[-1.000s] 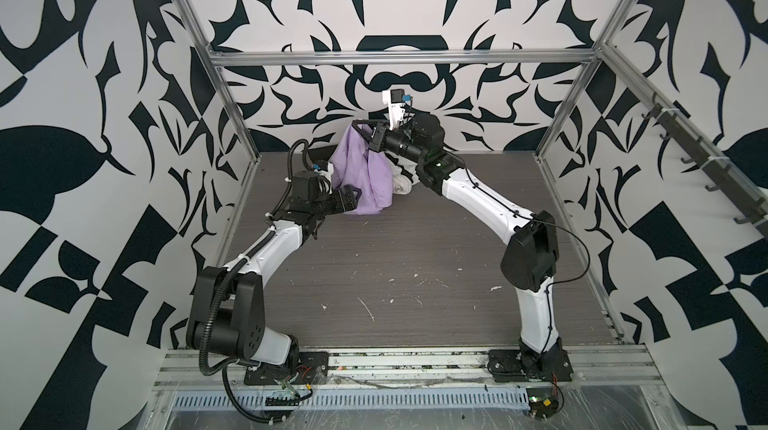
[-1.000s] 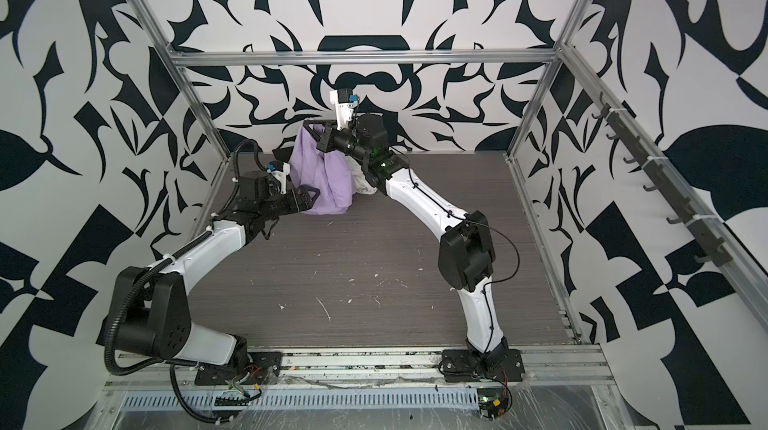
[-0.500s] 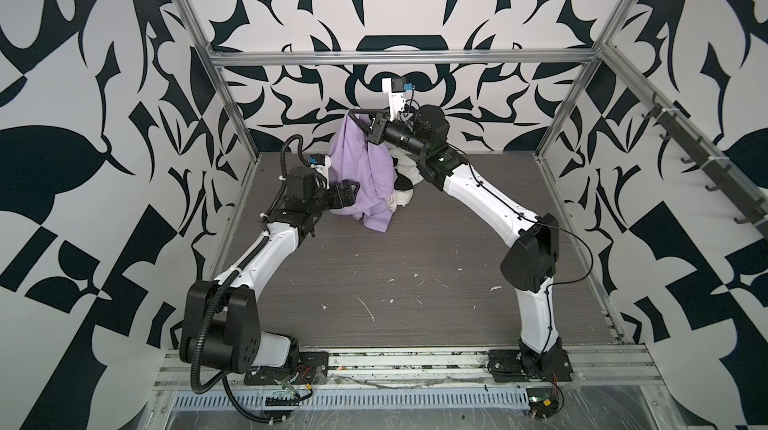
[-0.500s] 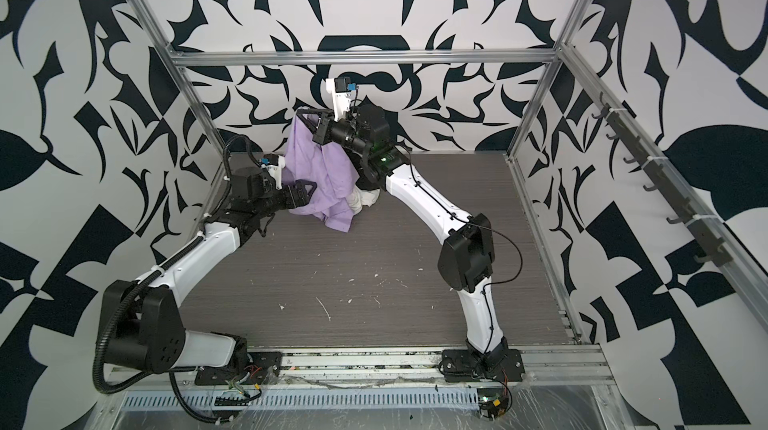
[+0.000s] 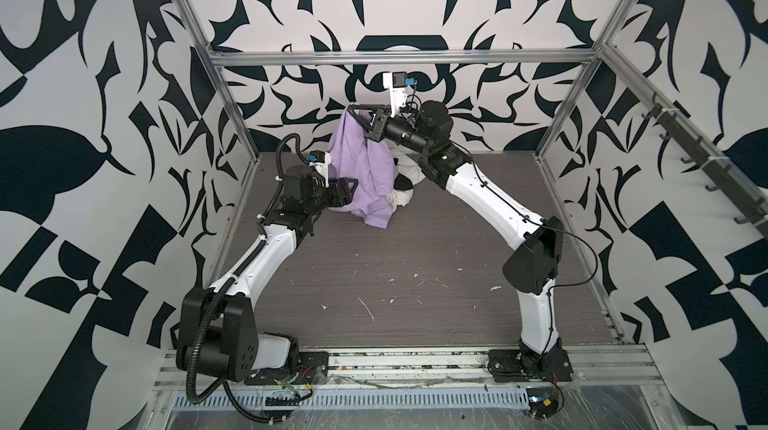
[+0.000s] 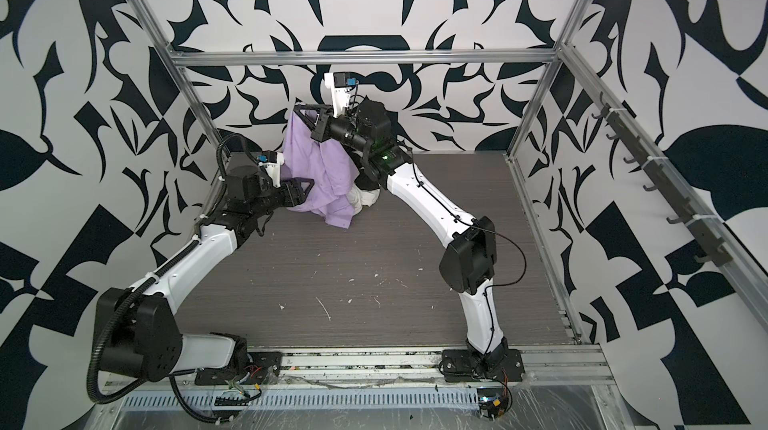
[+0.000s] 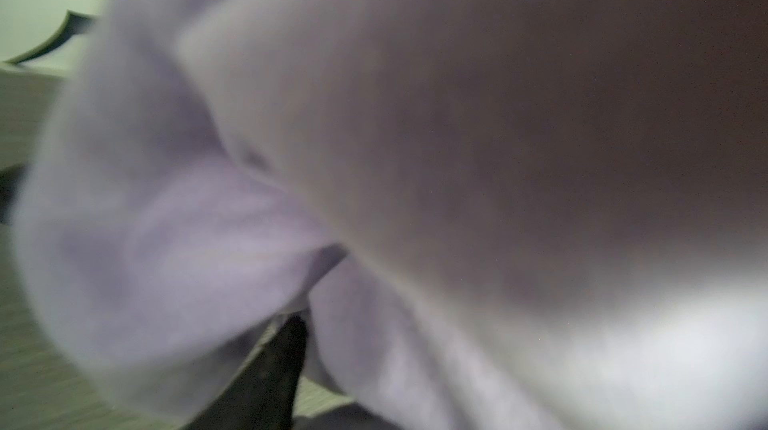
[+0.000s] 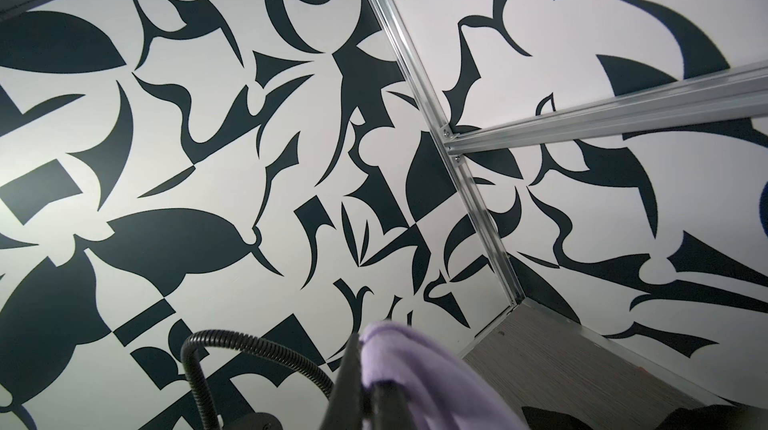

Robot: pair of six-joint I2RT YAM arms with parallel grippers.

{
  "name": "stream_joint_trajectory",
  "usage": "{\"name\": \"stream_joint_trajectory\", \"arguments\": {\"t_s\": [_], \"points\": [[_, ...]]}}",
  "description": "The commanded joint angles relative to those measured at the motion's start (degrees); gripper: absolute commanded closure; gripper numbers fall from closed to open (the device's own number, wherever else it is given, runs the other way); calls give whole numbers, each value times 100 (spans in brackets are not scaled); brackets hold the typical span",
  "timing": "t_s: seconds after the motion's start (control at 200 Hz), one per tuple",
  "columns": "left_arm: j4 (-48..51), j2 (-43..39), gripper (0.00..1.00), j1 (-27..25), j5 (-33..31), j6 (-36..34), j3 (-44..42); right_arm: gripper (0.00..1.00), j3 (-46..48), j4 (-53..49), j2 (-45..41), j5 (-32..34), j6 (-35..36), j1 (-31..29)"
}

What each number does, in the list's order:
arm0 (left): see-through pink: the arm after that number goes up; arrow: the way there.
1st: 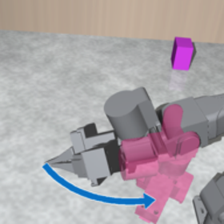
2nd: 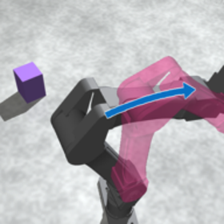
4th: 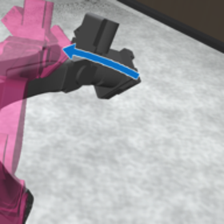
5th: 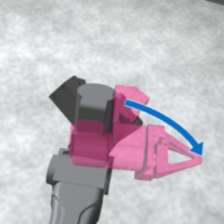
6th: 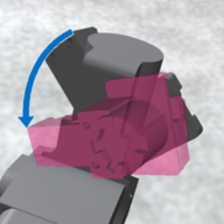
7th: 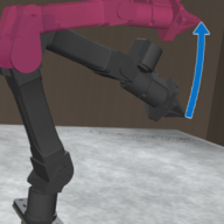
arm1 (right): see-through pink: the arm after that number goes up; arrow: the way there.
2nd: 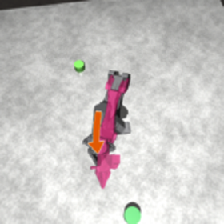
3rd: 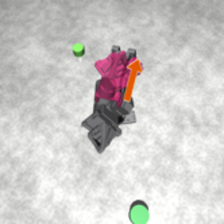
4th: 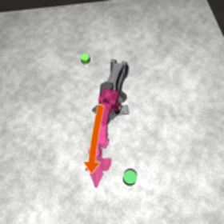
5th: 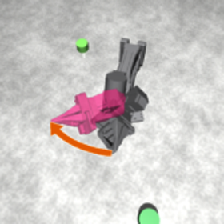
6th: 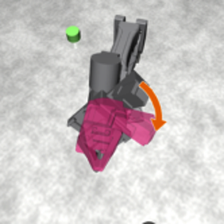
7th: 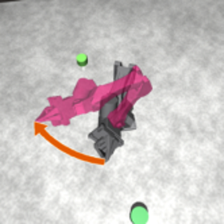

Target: Pick out a specific cloth from the pile

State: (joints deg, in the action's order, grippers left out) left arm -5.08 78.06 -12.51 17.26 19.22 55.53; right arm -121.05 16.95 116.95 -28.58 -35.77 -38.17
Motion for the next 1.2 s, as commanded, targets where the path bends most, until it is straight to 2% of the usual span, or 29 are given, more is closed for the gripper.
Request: {"name": "stream_joint_trajectory", "arguments": {"t_s": [0.0,0.29,0.465,0.795,1.195], "points": [[-132,-124,47,-14,137,63,195,100,-322,430,-497,-60,88,-57],[-247,-355,79,-24,274,99,64,100,-221,413,-620,-42,101,-72],[-240,-459,91,-26,287,99,59,100,-233,362,-716,-41,122,-85],[-34,-982,98,-145,242,42,110,100,-119,23,-1108,-62,381,-250],[464,-1551,100,-951,-248,-54,297,100,975,-423,-2463,142,820,-419]]}}
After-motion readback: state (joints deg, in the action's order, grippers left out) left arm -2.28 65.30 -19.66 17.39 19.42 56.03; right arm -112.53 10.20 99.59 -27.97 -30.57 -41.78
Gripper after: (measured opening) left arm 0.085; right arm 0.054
